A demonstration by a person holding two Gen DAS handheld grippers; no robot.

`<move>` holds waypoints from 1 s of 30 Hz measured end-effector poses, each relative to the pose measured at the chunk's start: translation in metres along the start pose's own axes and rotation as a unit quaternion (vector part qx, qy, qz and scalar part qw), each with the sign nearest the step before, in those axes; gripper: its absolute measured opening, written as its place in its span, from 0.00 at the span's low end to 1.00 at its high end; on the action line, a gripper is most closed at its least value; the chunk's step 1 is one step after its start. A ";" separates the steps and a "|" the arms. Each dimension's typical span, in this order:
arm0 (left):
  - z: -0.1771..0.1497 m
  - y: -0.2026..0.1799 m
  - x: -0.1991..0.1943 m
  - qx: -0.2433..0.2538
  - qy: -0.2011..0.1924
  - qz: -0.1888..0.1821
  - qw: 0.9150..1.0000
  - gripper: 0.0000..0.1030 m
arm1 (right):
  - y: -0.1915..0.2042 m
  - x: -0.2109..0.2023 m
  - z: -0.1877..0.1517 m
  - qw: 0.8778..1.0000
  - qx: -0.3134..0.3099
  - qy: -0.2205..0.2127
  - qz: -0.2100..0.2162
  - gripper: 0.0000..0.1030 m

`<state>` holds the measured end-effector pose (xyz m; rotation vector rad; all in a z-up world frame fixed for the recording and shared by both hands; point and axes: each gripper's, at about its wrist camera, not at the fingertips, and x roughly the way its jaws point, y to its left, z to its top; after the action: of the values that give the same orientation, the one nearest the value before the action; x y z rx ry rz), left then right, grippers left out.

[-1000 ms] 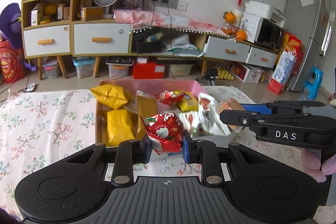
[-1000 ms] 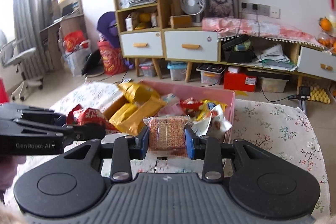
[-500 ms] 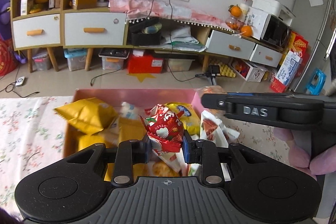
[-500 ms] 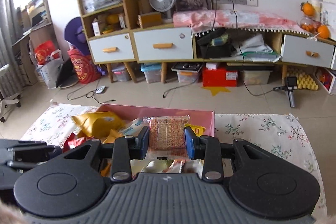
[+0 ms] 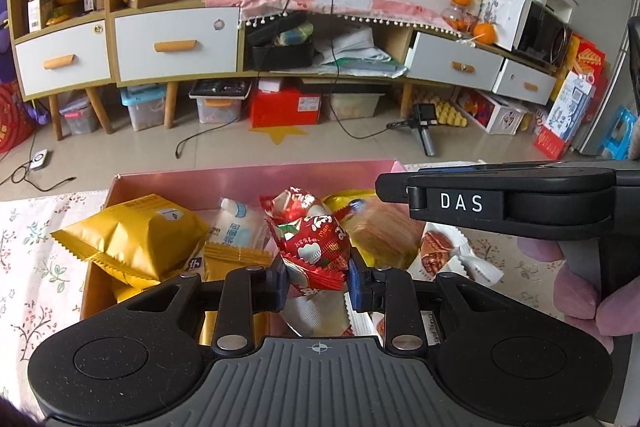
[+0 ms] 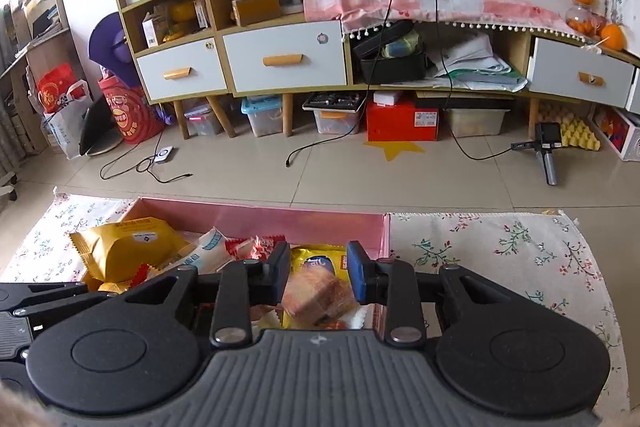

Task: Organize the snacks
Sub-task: 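Lower both snacks into the pink box and open both tools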

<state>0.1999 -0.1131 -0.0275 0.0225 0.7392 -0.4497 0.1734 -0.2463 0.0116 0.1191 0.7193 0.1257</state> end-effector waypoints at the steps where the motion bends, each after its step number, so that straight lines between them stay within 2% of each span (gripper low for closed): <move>1: 0.000 0.000 0.001 0.000 0.000 0.000 1.000 0.26 | 0.000 0.000 0.000 1.000 0.000 0.000 0.000 0.27; 3: 0.000 0.000 0.002 0.001 -0.002 0.001 1.000 0.30 | -0.002 0.000 0.000 1.000 0.006 0.002 0.003 0.29; 5: -0.001 -0.001 0.001 0.001 -0.007 0.003 1.000 0.51 | -0.003 0.000 0.002 1.000 0.012 0.003 0.000 0.29; 6: -0.002 -0.002 -0.001 0.002 -0.015 0.004 1.000 0.54 | -0.004 0.000 0.003 1.000 0.014 0.004 -0.001 0.30; 9: -0.001 -0.004 -0.004 0.003 -0.015 -0.008 1.000 0.57 | -0.007 -0.003 0.003 1.000 0.021 0.002 -0.004 0.37; 11: -0.002 -0.008 -0.008 0.014 -0.015 -0.005 1.000 0.66 | -0.009 -0.004 0.004 1.000 0.025 0.000 -0.003 0.41; 18: -0.009 -0.015 -0.028 0.027 -0.020 0.001 0.999 0.77 | -0.009 -0.021 0.006 1.000 0.027 -0.010 -0.002 0.60; 30: -0.035 -0.018 -0.070 0.045 -0.003 0.045 0.998 0.92 | -0.006 -0.056 -0.009 0.999 0.038 -0.014 0.011 0.80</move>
<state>0.1246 -0.0960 -0.0048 0.1373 0.7100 -0.3972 0.1264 -0.2601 0.0402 0.2012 0.6950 0.1179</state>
